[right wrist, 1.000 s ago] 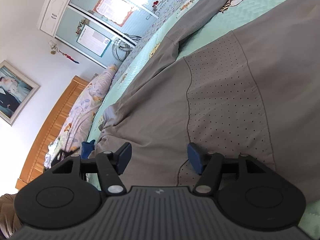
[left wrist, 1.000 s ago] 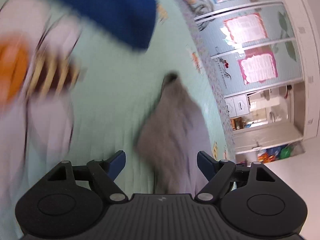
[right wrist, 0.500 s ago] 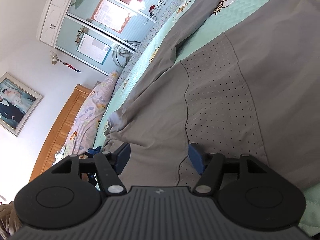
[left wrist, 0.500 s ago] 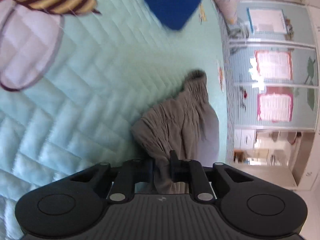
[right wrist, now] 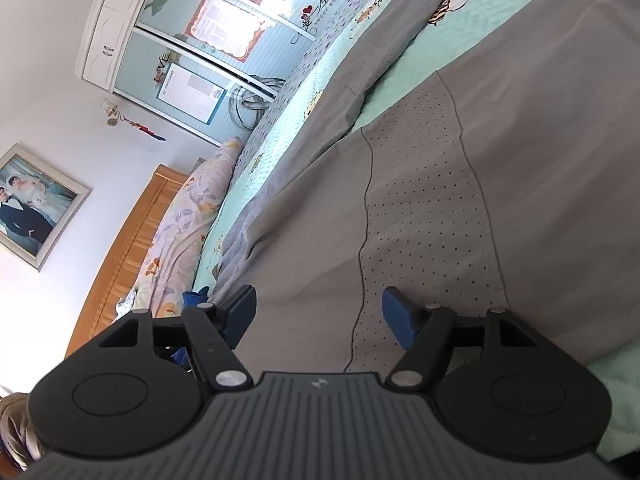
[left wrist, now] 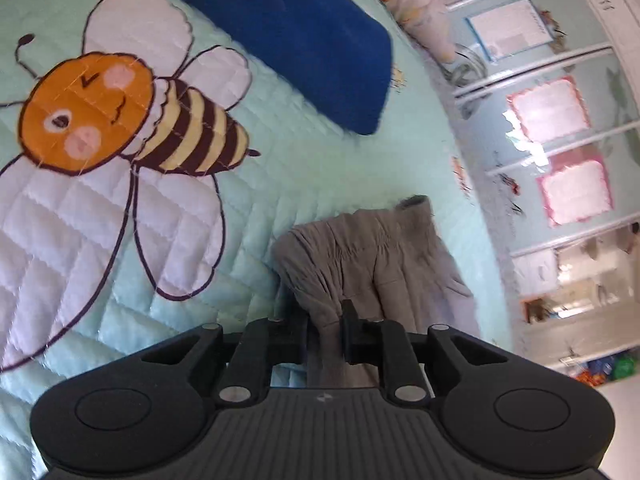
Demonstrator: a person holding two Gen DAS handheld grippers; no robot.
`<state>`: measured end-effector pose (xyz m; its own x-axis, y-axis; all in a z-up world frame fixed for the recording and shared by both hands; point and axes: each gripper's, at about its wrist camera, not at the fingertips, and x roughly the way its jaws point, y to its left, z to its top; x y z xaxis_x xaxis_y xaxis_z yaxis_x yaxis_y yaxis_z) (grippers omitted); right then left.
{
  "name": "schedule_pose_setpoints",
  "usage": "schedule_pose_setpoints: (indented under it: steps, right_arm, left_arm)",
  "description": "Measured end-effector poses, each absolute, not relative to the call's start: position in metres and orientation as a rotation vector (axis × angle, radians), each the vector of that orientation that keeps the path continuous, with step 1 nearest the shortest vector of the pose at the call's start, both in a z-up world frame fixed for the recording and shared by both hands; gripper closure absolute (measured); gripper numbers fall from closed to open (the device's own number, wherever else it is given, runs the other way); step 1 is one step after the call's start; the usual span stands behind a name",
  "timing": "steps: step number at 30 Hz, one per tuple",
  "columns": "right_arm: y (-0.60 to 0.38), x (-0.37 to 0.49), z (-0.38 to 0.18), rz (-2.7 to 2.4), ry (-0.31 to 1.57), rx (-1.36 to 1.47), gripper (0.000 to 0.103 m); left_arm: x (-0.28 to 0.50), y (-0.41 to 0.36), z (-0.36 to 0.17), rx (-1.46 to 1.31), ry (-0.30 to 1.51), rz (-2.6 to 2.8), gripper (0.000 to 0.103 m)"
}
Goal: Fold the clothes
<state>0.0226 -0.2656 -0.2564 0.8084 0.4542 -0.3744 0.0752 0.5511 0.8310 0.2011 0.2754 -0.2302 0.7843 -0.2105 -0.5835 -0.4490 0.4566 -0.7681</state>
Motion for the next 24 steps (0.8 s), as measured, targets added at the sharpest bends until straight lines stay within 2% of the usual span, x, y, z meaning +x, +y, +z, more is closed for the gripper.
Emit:
schedule_pose_setpoints:
  steps: [3, 5, 7, 24]
  right_arm:
    - [-0.270, 0.016, -0.257, 0.223, 0.607, 0.975, 0.030]
    - [-0.276, 0.012, -0.261, 0.209, 0.608, 0.985, 0.030]
    - [-0.279, 0.008, -0.263, 0.205, 0.600, 1.008, 0.030]
    - [-0.288, -0.011, -0.265, 0.141, 0.573, 1.046, 0.030]
  left_arm:
    - [0.189, 0.279, -0.226, -1.124, 0.682, 0.123, 0.066]
    - [0.176, 0.280, -0.223, -1.147, 0.667, 0.094, 0.050]
    - [0.164, 0.279, -0.224, -1.179, 0.659, 0.068, 0.043]
    - [0.118, 0.223, -0.226, -1.091, 0.693, -0.050, 0.032]
